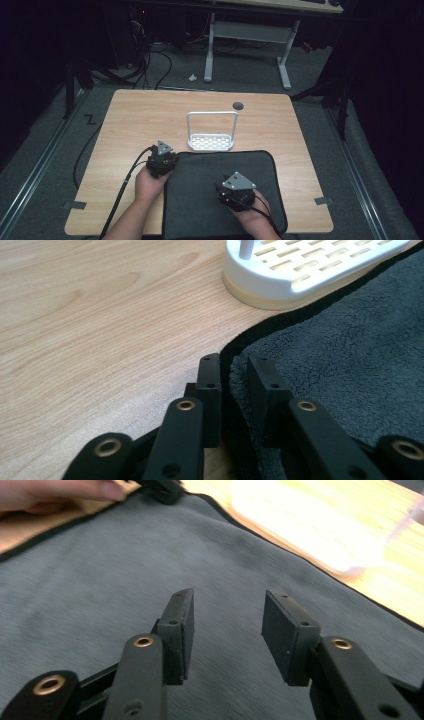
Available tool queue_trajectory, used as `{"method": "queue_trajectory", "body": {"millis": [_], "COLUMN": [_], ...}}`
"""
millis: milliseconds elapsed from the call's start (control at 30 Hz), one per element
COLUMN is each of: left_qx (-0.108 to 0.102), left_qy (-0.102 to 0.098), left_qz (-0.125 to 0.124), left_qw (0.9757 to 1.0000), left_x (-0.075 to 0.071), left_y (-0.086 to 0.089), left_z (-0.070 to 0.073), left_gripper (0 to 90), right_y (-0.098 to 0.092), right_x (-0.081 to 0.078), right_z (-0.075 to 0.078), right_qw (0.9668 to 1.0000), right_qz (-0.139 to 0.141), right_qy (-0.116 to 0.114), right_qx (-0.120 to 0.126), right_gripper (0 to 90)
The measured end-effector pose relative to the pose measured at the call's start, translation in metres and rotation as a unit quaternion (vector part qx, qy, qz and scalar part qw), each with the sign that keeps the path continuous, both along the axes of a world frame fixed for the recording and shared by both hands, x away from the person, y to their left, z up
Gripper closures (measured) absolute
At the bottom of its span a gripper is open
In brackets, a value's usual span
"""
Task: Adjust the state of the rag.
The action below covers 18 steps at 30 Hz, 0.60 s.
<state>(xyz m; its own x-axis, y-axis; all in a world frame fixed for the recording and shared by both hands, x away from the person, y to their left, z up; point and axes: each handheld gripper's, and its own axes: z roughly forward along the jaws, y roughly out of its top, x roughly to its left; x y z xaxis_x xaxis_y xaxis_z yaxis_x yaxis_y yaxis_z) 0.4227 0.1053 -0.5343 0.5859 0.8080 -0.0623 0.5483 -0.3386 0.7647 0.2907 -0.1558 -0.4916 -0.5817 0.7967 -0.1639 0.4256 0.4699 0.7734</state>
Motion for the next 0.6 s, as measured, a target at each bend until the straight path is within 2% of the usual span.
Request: {"method": "queue_trajectory", "body": {"millis": [133,200,500,600], "left_qx": [-0.044,-0.055,-0.092,-0.096], "left_qy": [0.030,0.038,0.062,0.065], "left_qz": [0.002,0.002,0.012,0.012], "left_qw": [0.9986,0.9978,0.9938,0.9932], "left_x": [0.005,0.006,0.010,0.010], "left_y": [0.009,0.012,0.019,0.020], "left_z": [-0.001,-0.001,-0.003,-0.003], "left_gripper": [81.6,81.6,81.1,81.1], "right_y": [0.021,0.032,0.082,0.096], "right_x": [-0.001,0.000,-0.002,-0.005], "right_z": [-0.001,-0.003,-0.010,-0.013], "right_qw": [0.9997,0.9993,0.9959,0.9944], "right_qz": [0.023,0.035,0.084,0.097], "right_qy": [0.005,0.008,0.032,0.039], "right_qx": [0.000,0.002,0.008,0.010], "right_gripper": [54.4,54.2,51.6,50.7]}}
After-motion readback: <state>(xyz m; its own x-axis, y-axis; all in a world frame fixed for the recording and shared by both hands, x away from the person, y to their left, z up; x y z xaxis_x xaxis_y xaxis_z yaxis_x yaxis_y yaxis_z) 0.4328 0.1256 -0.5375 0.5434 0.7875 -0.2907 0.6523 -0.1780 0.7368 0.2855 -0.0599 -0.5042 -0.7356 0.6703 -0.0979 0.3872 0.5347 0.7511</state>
